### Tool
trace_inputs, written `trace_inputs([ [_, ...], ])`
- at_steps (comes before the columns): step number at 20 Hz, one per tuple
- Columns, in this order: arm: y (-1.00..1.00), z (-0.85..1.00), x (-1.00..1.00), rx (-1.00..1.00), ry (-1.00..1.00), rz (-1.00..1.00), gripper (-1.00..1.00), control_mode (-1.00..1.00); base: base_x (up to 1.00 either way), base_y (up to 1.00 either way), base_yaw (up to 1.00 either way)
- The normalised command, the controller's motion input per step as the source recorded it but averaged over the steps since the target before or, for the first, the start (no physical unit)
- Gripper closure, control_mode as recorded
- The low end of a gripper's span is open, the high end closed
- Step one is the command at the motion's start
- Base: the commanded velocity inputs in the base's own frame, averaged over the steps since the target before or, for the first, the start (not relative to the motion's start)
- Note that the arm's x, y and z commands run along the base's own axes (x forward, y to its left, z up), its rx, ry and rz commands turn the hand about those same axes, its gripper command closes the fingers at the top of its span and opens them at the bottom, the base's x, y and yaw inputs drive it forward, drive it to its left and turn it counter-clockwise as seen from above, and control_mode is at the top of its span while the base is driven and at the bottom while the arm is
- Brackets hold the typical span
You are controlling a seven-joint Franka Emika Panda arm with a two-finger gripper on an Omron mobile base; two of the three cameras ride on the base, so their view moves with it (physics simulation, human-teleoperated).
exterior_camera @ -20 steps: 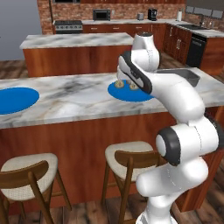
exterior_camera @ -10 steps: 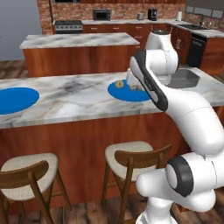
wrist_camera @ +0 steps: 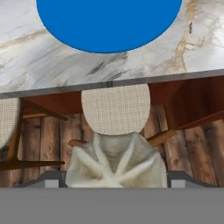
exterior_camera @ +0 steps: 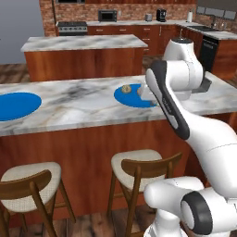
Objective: Place two dumplings into each of the tupperware containers and then place the containers in the fridge.
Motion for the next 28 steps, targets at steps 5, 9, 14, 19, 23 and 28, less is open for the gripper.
trace_inputs([
  [5,-0.01,0.0,-0.52,0.0,0.0,0.0,1.0,-1.0,0.0,0.0,0.0],
  [9,-0.03,0.0,-0.51,0.0,0.0,0.0,1.0,-1.0,0.0,0.0,0.0],
  [14,-0.01,0.01,-0.41,0.0,0.01,0.0,1.0,-1.0,0.0,0.0,0.0],
  [19,-0.03,0.15,-0.07,0.0,0.01,0.0,1.0,-1.0,0.0,0.0,0.0],
  [23,-0.1,0.19,0.0,0.0,0.0,0.0,1.0,-1.0,0.0,0.0,0.0],
  [28,-0.13,0.04,-0.04,0.0,0.0,0.0,1.0,-1.0,0.0,0.0,0.0],
])
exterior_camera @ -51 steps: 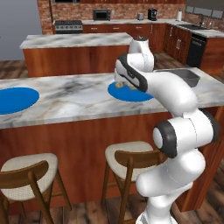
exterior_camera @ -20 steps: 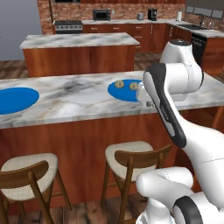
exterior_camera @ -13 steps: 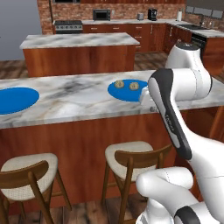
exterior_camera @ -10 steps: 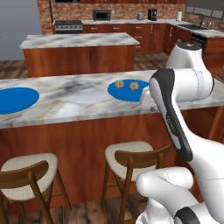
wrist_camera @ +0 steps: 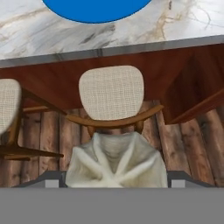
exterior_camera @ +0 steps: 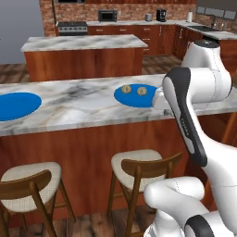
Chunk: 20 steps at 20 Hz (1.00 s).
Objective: Place two dumplings into each of the tupperware containers and then place the containers in the fridge.
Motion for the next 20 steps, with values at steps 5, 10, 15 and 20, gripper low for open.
trace_inputs([
  [5,-0.02,0.0,0.0,0.0,0.0,0.0,1.0,1.0,-0.06,0.0,0.0],
  [10,0.0,0.0,0.0,0.0,0.0,0.0,1.0,1.0,-0.46,0.64,0.0],
  [15,0.0,0.0,0.0,0.0,0.0,0.0,1.0,1.0,-0.03,1.0,0.0],
  [20,0.0,0.0,0.0,0.0,0.0,0.0,1.0,1.0,0.0,1.0,0.0],
])
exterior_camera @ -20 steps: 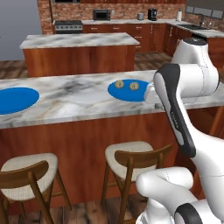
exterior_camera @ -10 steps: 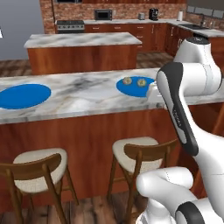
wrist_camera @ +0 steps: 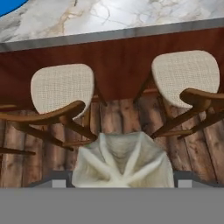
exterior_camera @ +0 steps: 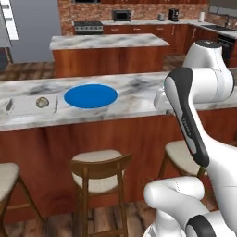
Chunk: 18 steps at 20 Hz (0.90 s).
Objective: Place two dumplings into each of the tupperware containers and then place the containers in the fridge.
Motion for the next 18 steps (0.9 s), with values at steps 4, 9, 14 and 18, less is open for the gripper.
trace_inputs([
  [4,0.0,0.0,0.0,0.0,0.0,0.0,1.0,1.0,0.0,1.0,0.0],
  [9,0.0,0.0,0.0,0.0,0.0,0.0,1.0,1.0,0.08,1.0,0.0],
  [14,0.0,0.0,0.0,0.0,0.0,0.0,1.0,1.0,0.18,0.94,0.0],
  [18,0.0,0.0,0.0,0.0,0.0,0.0,1.0,1.0,0.43,0.71,0.0],
])
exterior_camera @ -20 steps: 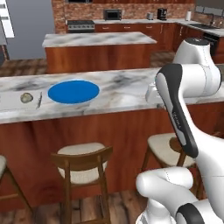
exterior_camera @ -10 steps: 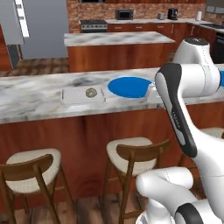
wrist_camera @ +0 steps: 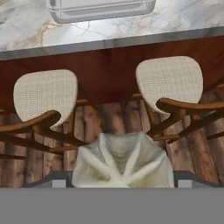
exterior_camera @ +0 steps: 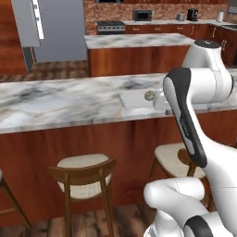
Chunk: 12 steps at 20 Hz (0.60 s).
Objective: Place two dumplings into each of the tupperware containers and then place the containers in the fridge.
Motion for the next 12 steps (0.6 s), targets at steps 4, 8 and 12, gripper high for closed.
trace_inputs([
  [4,0.0,0.0,0.0,0.0,0.0,0.0,1.0,1.0,0.61,0.4,0.0],
  [8,0.0,0.0,0.0,0.0,0.0,0.0,1.0,1.0,0.69,0.0,0.0],
  [12,0.0,0.0,0.0,0.0,0.0,0.0,1.0,1.0,0.69,-0.07,0.0],
])
